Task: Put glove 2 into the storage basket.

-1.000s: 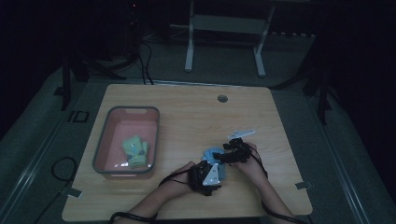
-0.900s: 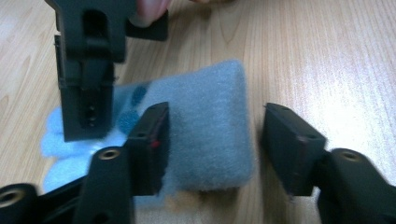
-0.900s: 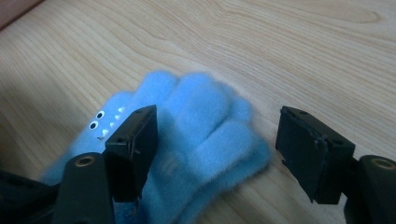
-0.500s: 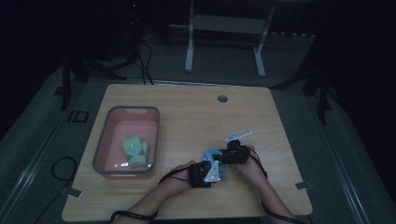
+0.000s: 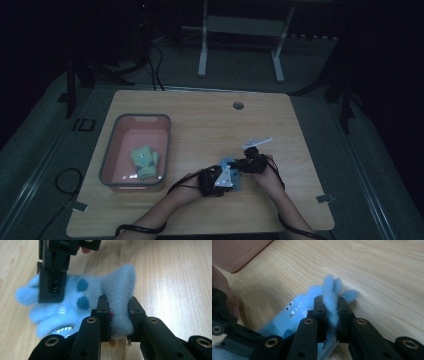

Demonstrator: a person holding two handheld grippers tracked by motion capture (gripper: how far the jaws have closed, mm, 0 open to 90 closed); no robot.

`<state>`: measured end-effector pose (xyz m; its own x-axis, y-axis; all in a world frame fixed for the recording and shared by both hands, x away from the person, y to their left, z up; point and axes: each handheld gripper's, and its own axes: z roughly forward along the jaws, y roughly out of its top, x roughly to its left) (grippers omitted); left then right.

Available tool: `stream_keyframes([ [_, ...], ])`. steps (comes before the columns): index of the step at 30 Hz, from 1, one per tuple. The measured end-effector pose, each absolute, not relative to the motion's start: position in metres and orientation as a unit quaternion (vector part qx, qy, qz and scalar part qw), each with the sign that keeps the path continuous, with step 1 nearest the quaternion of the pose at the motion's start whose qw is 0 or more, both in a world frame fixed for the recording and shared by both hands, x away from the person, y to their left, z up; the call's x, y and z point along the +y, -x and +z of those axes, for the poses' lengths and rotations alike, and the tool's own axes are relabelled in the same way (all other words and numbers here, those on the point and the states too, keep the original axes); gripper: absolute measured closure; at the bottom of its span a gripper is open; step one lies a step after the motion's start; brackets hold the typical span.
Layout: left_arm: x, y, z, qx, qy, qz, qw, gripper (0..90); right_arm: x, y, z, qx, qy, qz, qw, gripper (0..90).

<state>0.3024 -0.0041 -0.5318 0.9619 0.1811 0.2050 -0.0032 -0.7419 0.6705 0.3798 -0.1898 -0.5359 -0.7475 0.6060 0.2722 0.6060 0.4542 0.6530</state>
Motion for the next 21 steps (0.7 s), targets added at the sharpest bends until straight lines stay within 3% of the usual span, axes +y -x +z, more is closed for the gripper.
stream_keyframes([
  [21,0.025,-0.301,-0.478,0.047,-0.923,0.167,0.344,76.9,-0.162,-0.384,-0.474,-0.847,0.319,-0.426,0.0,83.0],
])
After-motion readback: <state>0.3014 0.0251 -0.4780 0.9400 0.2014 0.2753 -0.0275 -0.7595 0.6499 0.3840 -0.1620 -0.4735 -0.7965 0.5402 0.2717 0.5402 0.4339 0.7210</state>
